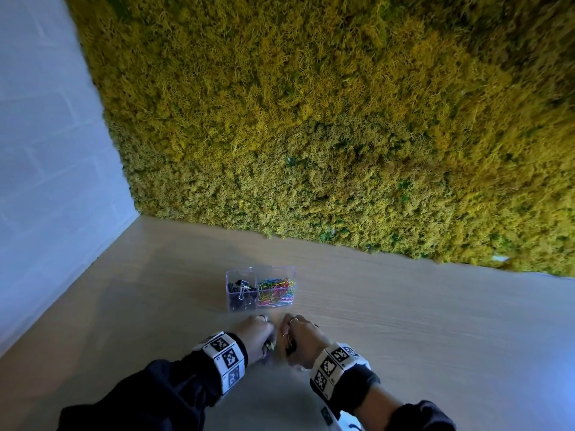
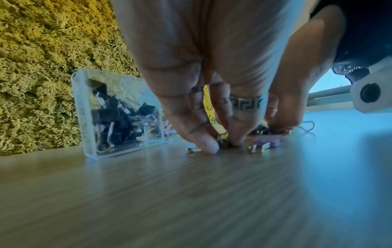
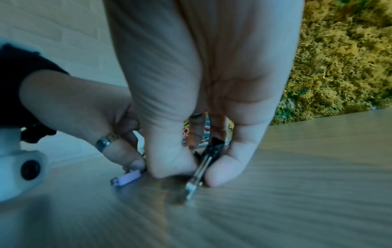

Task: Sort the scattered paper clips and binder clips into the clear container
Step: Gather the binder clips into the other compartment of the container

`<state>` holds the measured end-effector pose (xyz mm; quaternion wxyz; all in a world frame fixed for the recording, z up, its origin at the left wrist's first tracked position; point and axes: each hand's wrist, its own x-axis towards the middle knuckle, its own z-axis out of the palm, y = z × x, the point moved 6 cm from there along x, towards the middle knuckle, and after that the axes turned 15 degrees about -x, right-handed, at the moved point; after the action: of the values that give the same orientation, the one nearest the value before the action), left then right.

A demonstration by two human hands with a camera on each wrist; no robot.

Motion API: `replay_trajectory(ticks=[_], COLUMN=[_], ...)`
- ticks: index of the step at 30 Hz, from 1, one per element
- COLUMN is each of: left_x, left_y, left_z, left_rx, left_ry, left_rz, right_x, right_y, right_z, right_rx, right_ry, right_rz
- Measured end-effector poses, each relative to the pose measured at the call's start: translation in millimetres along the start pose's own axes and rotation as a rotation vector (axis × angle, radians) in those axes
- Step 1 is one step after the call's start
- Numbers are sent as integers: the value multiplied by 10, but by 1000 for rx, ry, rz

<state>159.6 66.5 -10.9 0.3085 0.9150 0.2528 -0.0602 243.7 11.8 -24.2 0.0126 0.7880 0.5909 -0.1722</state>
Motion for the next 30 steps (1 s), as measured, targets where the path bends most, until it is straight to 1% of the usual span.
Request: replay_trajectory(ticks=[2,4,6,7,8,11,12,13,15,16,17,18,19,20,21,23,26,30], left_x=[-6,-18,-17,-15,-22,-108,-146,-178,-221,-240,-234,-225,-212,-196,-179,-151,-117,-136], left_y=[2,-51,-198,-278,-327,-329,-318,-312,-302,-273,-266,-250,-252,-261,-259,-264,-335,-404], left_z=[-39,-107,-163,-188,-210,-330,-378,-422,-497,-542,-568,-589,-614,-623,-629,-634,-624,-675], left_rx=[-28,-141,-292,-415,-583,-1229,-1452,-1664,-2031,-2179,-2279,-2350,-2401,-2429,-2447,-2451,-2427,-2381], left_ry=[28,64,103,121,135,182,201,208,167,119,74,19,-18,-34,-35,22,163,246], left_rz=[-1,-24,-113,-158,-188,-220,-240,-264,-288,-267,-236,-197,-167,-158,-159,-218,-293,-280], right_x=[23,45,59,65,65,52,48,37,-1,-20,-44,-61,-78,-100,-110,-125,-124,-138], right_y=[-9,8,31,54,72,157,197,240,323,371,394,396,396,390,385,348,264,174], right_z=[12,10,-3,-12,-26,-74,-86,-87,-85,-59,-34,-3,9,-15,-40,-108,-157,-208], right_rx=[-40,-39,9,33,60,152,216,330,688,932,1219,1512,1752,1929,2042,2150,2215,2214], right_ry=[4,-4,11,27,43,64,75,81,81,64,34,-16,-50,-66,-61,-59,-88,-103], right_rz=[-13,-23,-31,-29,-27,-15,-9,2,50,89,128,142,146,127,107,27,-24,-5])
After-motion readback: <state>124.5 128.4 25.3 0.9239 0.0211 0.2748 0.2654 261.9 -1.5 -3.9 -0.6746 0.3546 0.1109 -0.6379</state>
